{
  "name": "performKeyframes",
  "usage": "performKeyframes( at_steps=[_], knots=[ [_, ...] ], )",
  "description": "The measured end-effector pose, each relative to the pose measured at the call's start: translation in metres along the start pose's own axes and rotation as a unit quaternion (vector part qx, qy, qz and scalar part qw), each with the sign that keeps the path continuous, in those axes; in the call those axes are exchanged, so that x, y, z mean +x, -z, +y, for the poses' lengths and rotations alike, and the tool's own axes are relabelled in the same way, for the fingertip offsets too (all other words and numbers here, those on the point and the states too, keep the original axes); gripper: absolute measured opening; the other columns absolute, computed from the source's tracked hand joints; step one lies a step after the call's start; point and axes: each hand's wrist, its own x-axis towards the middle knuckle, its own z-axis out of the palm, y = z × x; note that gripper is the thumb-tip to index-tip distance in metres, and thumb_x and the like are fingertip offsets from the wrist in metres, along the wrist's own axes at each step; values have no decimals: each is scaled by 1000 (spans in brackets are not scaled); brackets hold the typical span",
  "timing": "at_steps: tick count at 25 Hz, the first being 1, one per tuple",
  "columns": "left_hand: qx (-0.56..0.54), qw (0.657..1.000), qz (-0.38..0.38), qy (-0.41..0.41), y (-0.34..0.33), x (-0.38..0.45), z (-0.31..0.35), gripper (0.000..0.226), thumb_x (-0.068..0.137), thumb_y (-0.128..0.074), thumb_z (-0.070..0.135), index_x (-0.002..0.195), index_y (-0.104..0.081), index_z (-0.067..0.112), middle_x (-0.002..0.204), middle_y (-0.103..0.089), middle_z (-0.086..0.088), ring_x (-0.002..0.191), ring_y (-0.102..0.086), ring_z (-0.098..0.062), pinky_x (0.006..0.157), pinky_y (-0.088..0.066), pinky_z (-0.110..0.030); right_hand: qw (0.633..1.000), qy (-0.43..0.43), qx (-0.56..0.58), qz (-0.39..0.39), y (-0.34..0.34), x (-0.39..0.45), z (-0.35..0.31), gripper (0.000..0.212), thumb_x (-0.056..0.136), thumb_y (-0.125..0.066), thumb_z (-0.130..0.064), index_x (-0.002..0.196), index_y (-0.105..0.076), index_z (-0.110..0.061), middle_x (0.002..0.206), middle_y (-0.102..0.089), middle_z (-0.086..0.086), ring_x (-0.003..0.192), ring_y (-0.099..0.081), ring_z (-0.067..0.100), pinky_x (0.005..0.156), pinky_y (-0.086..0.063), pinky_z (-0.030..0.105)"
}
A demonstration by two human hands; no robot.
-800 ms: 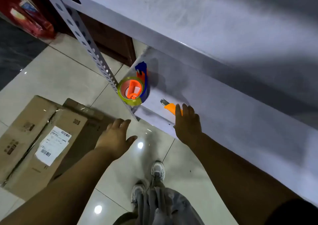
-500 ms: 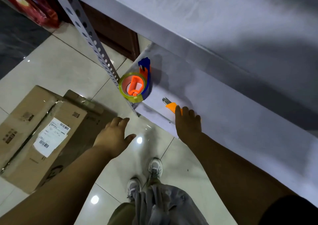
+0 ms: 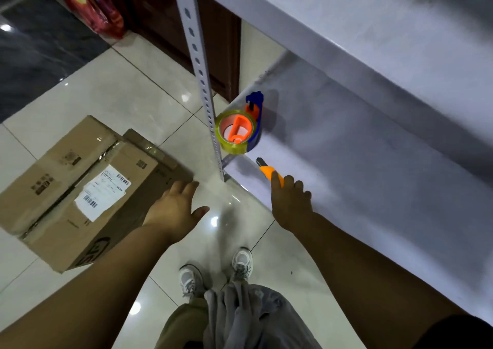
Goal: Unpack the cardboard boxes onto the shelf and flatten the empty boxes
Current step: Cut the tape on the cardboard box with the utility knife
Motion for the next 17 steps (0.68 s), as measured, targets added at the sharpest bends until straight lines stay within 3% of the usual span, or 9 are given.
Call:
performKeyframes(
  at_steps=[1,2,4,5,7,8,9,11,17],
  knots=[
    [-3,1000,6,7,3,-5,-6,68,94,-46,52,150,-22,20,152,-26,-7,134,-36,-29,103,-41,-38,1000,13,6,13,2,-2,-8,72,47,-76,-4,118,-66,-8,76,-57,15,56,-55,29,46,-46,32],
    [-6,1000,12,15,6,-10,-13,68,94,-46,51,149,-23,20,152,-26,-7,133,-37,-28,102,-40,-38,998,29,39,-28,13,-3,-18,77,58,-75,-5,132,-55,-7,89,-59,18,70,-59,33,54,-50,37],
    [-11,999,22,27,12,-21,-29,68,93,-48,51,148,-25,19,150,-29,-7,132,-39,-29,101,-40,-38,984,51,120,-122,26,-4,-36,73,91,-53,-8,153,-15,-11,127,-48,21,109,-53,37,86,-48,44],
    [-12,999,26,31,15,-26,-37,67,93,-49,51,147,-27,19,149,-30,-6,130,-40,-28,99,-40,-37,968,63,164,-180,29,-2,-44,68,98,-43,-9,154,-5,-12,136,-43,20,118,-49,35,95,-43,42],
    [-17,999,27,44,20,-36,-57,64,93,-49,51,144,-30,19,147,-32,-5,127,-43,-29,94,-41,-37,934,50,277,-220,38,0,-69,57,99,-36,-9,152,-15,-12,132,-49,20,113,-53,35,92,-46,40],
    [-25,998,25,52,22,-42,-69,62,93,-48,52,143,-31,19,146,-32,-4,126,-44,-28,93,-42,-37,915,35,332,-225,39,-1,-83,50,98,-37,-7,146,-28,-14,120,-55,18,99,-58,35,79,-51,41],
    [-35,997,26,62,23,-48,-82,62,93,-48,52,142,-31,20,144,-33,-4,125,-44,-28,93,-42,-37,894,23,383,-231,42,-2,-97,39,95,-37,-5,132,-40,-18,105,-55,15,83,-57,32,65,-50,37],
    [-56,994,30,87,26,-62,-110,62,92,-48,54,141,-32,21,142,-35,-3,124,-45,-28,92,-44,-38,860,8,443,-252,46,-2,-126,18,93,-37,-3,103,-45,-16,87,-46,14,69,-46,26,60,-44,33],
    [-100,985,58,126,29,-98,-180,66,93,-49,51,146,-27,20,146,-33,-4,125,-45,-29,97,-43,-37,811,-16,487,-323,79,-8,-207,31,90,-37,5,116,-52,0,92,-45,17,67,-40,23,59,-38,33]
  ],
)
